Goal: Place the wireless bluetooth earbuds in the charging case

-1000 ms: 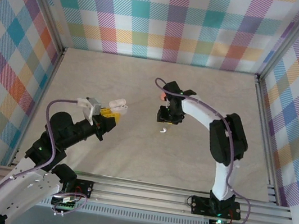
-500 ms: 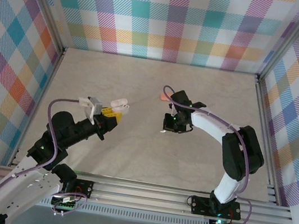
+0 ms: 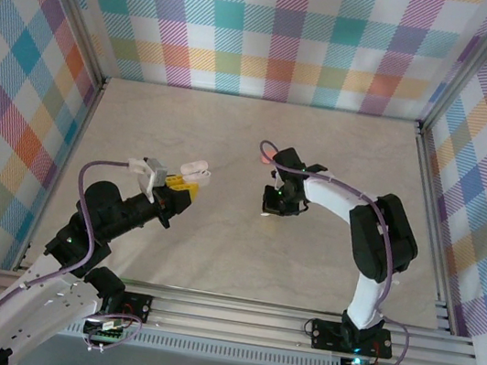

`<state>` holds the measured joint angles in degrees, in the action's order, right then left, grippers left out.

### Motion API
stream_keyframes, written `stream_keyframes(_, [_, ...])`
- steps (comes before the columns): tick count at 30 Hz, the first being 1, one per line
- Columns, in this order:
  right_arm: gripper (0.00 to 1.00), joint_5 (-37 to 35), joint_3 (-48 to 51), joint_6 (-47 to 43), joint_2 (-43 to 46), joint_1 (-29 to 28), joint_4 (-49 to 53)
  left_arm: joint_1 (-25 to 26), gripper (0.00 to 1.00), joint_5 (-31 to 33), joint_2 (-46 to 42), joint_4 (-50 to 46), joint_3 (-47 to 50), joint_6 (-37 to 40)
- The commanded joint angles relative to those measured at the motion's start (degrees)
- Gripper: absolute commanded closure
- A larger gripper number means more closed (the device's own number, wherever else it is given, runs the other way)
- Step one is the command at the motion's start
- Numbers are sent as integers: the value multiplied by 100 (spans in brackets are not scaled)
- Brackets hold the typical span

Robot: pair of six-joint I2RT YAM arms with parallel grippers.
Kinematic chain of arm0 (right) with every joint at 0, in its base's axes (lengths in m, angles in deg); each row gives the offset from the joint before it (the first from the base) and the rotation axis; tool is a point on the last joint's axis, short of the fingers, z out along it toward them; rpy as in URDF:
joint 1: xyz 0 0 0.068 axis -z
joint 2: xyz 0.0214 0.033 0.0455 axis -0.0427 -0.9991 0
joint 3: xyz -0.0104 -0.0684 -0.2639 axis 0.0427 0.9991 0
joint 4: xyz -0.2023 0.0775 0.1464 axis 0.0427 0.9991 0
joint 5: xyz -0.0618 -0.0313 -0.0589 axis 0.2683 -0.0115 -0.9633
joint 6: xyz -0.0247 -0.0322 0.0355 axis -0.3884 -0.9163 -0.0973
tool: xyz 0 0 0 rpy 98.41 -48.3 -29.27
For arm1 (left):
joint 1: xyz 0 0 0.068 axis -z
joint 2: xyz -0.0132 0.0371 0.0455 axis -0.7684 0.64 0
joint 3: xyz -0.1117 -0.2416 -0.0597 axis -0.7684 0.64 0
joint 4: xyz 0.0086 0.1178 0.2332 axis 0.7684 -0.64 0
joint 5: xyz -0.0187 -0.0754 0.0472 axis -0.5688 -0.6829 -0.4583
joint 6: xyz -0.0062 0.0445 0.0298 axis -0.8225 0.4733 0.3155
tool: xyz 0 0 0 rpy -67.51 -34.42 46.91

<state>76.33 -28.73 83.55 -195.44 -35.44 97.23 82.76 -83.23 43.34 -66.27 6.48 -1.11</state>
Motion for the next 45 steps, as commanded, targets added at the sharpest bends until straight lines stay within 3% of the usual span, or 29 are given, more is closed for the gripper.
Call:
stream_keyframes(1, [91, -92, -224, -155, -51, 30, 80, 43, 100, -13, -38, 199, 3, -34])
stream_keyframes(22, [92, -156, -887, -360, -917, 34, 253, 41, 100, 89, -234, 13, 20, -8])
stream_keyframes(28, [91, -177, -1090, -406, -639, 38, 415, 46, 100, 93, -188, 30, 3, 23])
stream_keyframes(33, [84, -345, -805, -314, 61, 39, 737, 45, 100, 33, -73, 132, 3, 36])
stream_keyframes(35, [75, -472, -510, -87, 415, 39, 923, 47, 100, 3, -30, 194, 11, 36])
stream_keyframes(37, [60, -452, -194, 189, 708, 30, 973, 38, 100, -30, 20, 277, 29, 36])
stream_keyframes(39, [54, -382, 127, 457, 946, -11, 911, 41, 100, -59, 83, 362, 46, 36])
stream_keyframes(43, [49, -456, 378, 805, 1000, -232, 911, 47, 100, -169, 223, 483, 29, -8])
stream_keyframes(45, [54, -467, 379, 906, 871, -340, 957, 45, 100, -209, 245, 497, 19, -27])
